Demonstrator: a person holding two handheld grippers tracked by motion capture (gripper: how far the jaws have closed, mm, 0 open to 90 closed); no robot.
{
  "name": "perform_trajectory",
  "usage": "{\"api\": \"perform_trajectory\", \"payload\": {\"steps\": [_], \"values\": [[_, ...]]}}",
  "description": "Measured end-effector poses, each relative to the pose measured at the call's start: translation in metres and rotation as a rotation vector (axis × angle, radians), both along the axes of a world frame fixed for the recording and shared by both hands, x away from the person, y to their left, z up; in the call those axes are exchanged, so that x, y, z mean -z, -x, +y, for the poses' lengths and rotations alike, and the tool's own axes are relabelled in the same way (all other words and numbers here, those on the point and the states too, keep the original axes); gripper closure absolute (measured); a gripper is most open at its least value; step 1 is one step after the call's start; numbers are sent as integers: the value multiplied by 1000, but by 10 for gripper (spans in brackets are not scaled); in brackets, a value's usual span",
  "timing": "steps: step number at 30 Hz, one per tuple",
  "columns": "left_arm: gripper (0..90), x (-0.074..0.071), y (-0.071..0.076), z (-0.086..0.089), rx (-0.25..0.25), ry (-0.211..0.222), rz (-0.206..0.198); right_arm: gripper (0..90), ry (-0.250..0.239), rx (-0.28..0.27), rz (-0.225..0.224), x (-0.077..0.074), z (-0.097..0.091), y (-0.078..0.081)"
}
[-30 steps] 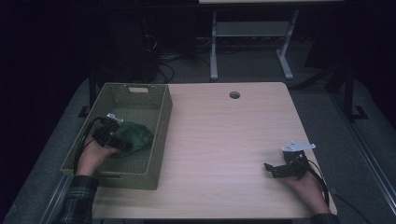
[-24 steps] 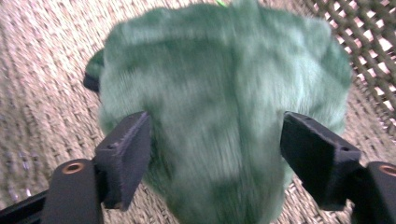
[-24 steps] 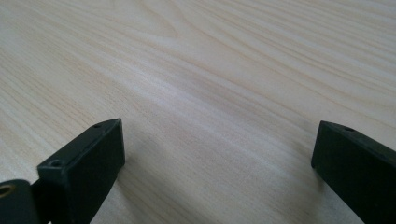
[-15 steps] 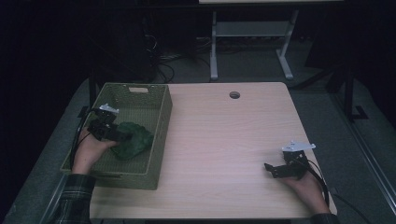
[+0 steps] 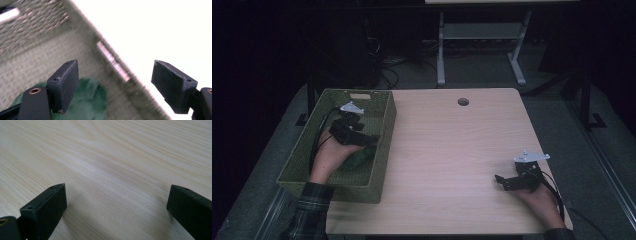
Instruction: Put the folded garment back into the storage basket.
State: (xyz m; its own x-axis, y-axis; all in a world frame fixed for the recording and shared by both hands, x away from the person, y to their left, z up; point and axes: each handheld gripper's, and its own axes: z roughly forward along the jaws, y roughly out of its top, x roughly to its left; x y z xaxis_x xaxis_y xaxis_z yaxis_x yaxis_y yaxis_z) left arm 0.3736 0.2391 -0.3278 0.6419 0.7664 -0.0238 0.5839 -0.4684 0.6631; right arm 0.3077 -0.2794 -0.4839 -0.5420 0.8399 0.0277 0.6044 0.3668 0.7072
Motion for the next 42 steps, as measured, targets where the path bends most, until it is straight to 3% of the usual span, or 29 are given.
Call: {"api": "perform_trajectory", "payload": {"steps": [10, 18, 29, 42], "values": [[213, -5, 4, -52, 102, 48, -16, 24, 0, 1, 1, 0, 0, 0], [172, 4, 7, -89, 147, 27, -23, 23, 2, -1, 0, 0, 0, 0], [129, 34, 15, -130, 189, 10, -31, 23, 2, -1, 0, 0, 0, 0], [129, 82, 24, -149, 179, 7, -53, 23, 2, 0, 0, 0, 0, 0]]}}
